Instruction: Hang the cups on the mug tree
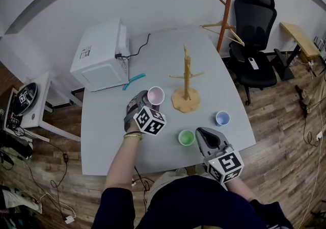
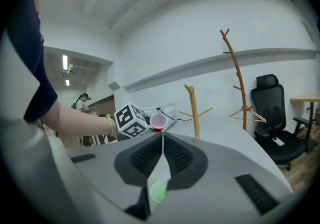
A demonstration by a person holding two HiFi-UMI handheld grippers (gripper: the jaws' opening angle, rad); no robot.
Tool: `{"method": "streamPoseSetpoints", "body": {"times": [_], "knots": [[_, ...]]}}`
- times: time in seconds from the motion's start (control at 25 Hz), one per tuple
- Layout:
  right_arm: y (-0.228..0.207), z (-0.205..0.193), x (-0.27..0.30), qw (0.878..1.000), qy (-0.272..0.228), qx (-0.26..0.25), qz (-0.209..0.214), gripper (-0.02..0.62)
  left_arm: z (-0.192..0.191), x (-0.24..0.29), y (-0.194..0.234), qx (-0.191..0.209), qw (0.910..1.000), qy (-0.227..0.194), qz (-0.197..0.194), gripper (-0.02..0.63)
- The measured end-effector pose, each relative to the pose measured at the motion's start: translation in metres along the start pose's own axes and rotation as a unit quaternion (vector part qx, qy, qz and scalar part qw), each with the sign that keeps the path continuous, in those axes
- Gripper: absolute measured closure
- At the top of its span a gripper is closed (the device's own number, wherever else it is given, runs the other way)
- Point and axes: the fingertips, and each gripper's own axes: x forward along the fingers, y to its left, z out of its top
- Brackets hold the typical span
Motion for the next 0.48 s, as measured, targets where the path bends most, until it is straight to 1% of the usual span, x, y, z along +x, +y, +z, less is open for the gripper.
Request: {"method": "streamPoseSetpoints", "body": {"times": [0.24,0.48], "knots": [[-0.001,0.002,-0.002,1.000,-0.004,-0.001,-0.004,0.565,0.009,0.003,0.006,0.060,0.9981,0.003,0.015,0.336],[-0.003,0.002,-0.005,1.000,-0.004,0.000,-0.010,0.566,0.018,0.008,0.016,0.120,0.9922,0.013,0.033,0.336]]}}
